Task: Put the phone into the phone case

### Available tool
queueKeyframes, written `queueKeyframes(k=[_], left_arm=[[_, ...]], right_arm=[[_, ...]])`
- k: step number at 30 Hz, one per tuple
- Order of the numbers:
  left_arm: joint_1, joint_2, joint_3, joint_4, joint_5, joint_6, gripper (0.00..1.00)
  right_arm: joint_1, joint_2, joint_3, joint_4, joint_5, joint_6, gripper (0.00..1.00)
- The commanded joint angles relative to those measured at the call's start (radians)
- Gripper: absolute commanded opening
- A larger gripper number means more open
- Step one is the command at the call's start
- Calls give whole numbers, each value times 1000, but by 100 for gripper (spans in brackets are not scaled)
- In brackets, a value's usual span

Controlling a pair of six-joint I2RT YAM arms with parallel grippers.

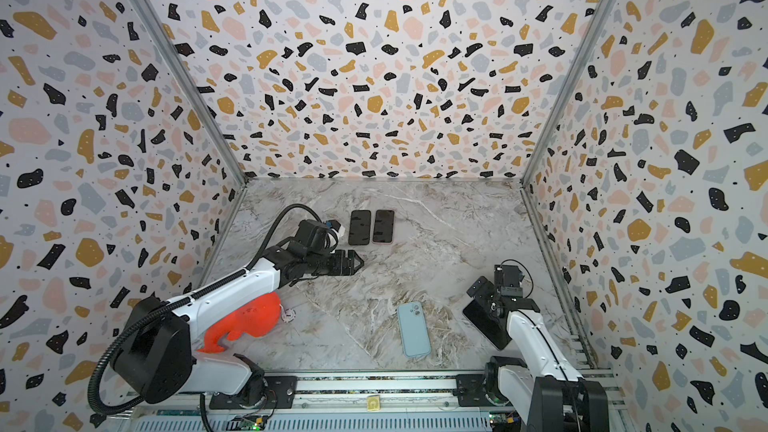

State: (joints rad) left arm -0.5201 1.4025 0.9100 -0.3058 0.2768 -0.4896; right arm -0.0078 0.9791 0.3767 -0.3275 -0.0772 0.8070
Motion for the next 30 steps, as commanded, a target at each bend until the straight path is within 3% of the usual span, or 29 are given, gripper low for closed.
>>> queueKeyframes(k=[1,5,8,14,18,30], left_arm=[[11,-12,-13,33,20,7,88],[14,-16,-18,37,24,5,88],[14,-20,-20,39,27,5,88],[14,-25,-25,42,31,5,88],[17,-27,-25,44,37,4,88],[35,-34,-32,55,56,0,88]], right_arm=[[64,-5,-59,-128,-59,92,92],[108,-11,-26,-148,-33,120,91],[98,-10,60,-216,80,96,94],[-106,55,170,-372,238,88,100],[-202,82,160,-407,237,124,100],[-171,-9,28,-397,44,178,94]])
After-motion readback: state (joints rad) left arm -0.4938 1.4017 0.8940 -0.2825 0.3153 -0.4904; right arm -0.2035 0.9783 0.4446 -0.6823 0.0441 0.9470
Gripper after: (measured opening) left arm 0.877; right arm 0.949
